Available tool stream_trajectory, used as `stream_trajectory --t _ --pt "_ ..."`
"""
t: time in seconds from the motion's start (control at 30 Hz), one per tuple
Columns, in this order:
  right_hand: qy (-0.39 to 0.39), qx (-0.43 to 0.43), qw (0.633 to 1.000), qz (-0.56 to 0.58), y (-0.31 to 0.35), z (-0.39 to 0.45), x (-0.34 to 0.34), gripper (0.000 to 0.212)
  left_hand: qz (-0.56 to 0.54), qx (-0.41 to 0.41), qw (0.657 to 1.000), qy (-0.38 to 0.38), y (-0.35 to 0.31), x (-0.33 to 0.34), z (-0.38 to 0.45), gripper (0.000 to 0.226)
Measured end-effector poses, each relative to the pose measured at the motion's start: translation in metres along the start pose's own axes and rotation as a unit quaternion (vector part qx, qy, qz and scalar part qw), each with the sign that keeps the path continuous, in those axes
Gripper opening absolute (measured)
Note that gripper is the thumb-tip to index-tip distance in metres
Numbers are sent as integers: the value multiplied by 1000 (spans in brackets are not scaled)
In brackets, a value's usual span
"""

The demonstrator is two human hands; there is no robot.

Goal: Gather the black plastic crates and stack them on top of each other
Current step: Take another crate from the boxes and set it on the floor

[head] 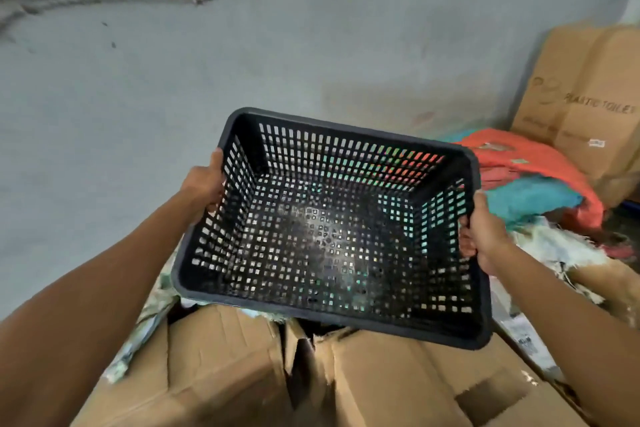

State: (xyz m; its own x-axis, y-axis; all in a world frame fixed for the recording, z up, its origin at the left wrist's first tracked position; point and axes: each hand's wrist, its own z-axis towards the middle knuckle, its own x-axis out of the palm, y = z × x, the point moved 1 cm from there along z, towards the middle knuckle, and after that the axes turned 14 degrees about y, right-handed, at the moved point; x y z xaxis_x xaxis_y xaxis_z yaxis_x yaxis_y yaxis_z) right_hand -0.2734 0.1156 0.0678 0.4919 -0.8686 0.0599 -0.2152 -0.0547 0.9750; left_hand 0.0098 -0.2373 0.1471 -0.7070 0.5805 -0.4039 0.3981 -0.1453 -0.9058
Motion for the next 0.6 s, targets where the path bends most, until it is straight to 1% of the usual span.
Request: stream_trajectory --t 0.17,0.3,0.5,0.6 --pt "36 17 998 -57 -2 -41 63 63 -12 -45 997 -66 50 -74 -82 63" --pt "90 24 992 -80 -11 -93 120 64 -25 -87 989 -115 103 -138 -158 64" --pt "174 28 980 -95 -43 -207 193 63 -60 -121 975 -174 183 -218 -303 58" --pt "214 39 969 -115 -68 -268 222 58 -63 -134 971 -189 225 -254 -377 58"
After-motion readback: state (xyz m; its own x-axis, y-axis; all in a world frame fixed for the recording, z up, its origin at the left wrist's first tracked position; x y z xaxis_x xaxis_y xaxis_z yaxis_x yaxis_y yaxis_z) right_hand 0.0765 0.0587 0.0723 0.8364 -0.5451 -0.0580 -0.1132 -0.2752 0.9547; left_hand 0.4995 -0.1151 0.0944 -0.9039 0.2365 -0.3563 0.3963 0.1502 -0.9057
